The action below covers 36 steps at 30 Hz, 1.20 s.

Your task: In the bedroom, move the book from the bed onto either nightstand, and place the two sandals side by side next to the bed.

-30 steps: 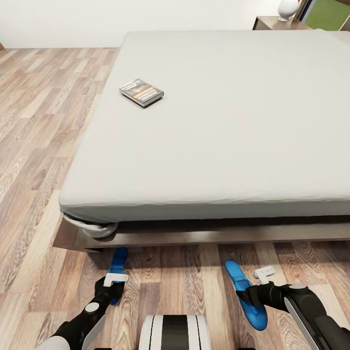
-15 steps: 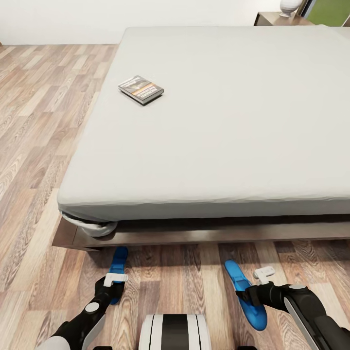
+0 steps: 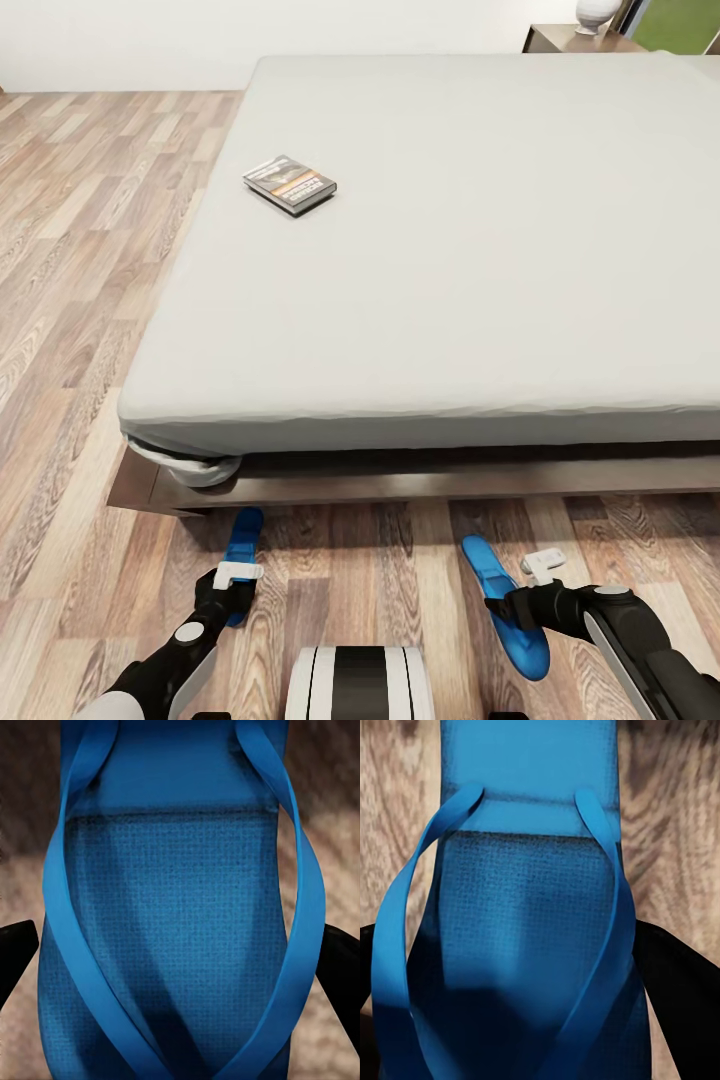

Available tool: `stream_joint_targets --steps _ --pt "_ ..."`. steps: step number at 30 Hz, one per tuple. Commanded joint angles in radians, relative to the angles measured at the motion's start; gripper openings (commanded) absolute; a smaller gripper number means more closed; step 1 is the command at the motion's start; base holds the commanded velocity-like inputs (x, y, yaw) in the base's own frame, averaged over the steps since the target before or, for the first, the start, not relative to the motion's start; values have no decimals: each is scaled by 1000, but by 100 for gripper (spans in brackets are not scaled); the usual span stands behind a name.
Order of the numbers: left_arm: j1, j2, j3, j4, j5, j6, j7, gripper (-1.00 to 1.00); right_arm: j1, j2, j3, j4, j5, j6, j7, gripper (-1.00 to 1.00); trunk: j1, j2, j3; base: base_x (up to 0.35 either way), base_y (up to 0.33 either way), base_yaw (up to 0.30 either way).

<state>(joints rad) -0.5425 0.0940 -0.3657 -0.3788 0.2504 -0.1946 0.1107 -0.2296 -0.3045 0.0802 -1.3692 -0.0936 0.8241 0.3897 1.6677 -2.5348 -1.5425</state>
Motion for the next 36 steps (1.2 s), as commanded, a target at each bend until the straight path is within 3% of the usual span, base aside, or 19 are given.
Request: stream_joint_targets --steps 1,9,10,36 --pt "0 1 -9 0 9 -3 6 -100 0 -1 1 -1 -9 6 -5 -100 0 0 -1 0 0 0" --pt "0 1 -9 0 9 -3 6 -100 0 -1 1 -1 -9 6 -5 -100 0 0 -1 0 0 0" --pt "0 1 -9 0 9 -3 6 100 0 -1 1 -1 -9 6 -5 -100 0 0 -1 0 0 0" --pt "0 1 -9 0 9 -3 6 100 0 -1 1 -1 -9 6 -5 -100 0 0 -1 0 0 0"
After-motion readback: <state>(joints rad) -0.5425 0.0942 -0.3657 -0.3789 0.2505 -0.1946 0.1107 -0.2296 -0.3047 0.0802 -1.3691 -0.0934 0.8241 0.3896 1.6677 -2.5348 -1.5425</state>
